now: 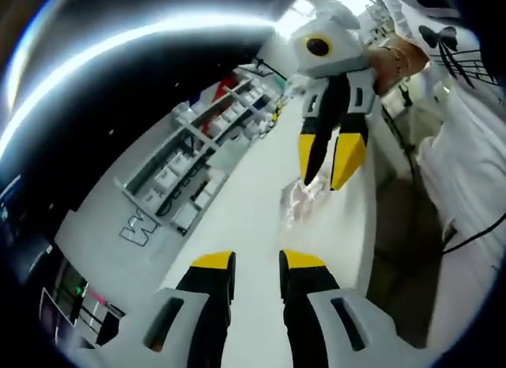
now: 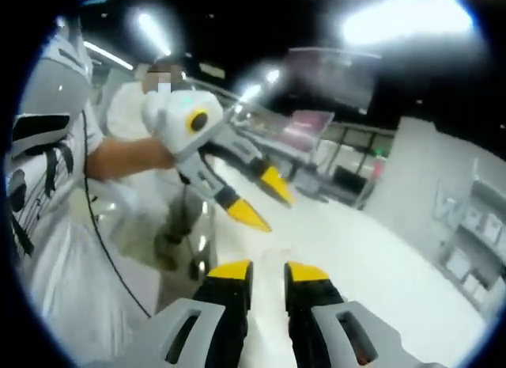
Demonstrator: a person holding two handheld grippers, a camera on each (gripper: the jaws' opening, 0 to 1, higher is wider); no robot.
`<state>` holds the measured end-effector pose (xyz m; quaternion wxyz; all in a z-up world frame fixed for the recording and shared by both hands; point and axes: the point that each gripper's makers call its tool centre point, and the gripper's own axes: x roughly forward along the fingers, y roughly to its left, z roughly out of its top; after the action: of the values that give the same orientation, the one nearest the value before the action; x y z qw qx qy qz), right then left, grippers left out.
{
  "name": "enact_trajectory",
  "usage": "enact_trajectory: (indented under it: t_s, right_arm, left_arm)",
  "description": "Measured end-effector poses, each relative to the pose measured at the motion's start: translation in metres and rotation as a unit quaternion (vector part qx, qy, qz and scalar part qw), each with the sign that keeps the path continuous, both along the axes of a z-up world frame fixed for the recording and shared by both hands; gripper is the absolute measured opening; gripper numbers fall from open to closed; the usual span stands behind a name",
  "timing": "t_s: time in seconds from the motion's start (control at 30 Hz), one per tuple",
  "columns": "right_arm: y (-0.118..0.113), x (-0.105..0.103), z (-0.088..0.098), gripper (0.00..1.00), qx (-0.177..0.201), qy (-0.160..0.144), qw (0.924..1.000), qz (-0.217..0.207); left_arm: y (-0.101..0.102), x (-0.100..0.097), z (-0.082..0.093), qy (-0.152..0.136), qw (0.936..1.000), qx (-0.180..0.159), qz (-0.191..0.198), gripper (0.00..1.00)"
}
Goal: Open the resealable bag by pulling the two sides of the seal apart until the entire bag opening is separated and visibly accessible.
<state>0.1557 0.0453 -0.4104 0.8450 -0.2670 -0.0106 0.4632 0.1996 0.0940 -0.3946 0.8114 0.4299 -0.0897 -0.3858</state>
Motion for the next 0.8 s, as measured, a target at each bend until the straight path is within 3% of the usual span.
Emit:
enact_trajectory:
  t_s: [0.1, 0.23, 0.37, 0.53, 0.7, 0.8]
  right_arm:
    - [0.007, 0.003, -0.003, 0.13, -0.026, -0.018, 0.9995, 0.001]
    - [0.015, 0.007, -0.011, 0.12, -0.044, -0.016, 0.9989, 0.006]
    - [0.010, 0.016, -0.011, 0.03, -0.063, -0.033, 0.9974, -0.009]
    - [0.010, 0.016, -0.011, 0.00, -0.054, -0.022, 0.9983, -0.005]
    - [0.007, 0.016, -0.006, 0.00, -0.042, -0.022, 0.9988, -0.007]
    - [0.003, 0.016, -0.001, 0.00, -0.012, 0.000, 0.9999, -0.009]
  left_arm:
    - [-0.002, -0.002, 0.001, -0.004, 1.0000, 0.004, -0.004, 0.23]
    - [-0.002, -0.004, 0.004, -0.015, 0.9998, 0.010, -0.003, 0.23]
    - [-0.003, -0.008, 0.005, -0.031, 0.9992, 0.022, -0.009, 0.23]
    - [-0.007, -0.009, 0.003, -0.045, 0.9981, 0.039, -0.017, 0.23]
    - [-0.011, -0.010, -0.006, -0.080, 0.9917, 0.097, -0.025, 0.22]
    - [-0.016, -0.012, -0.009, -0.102, 0.9862, 0.126, -0.032, 0.20]
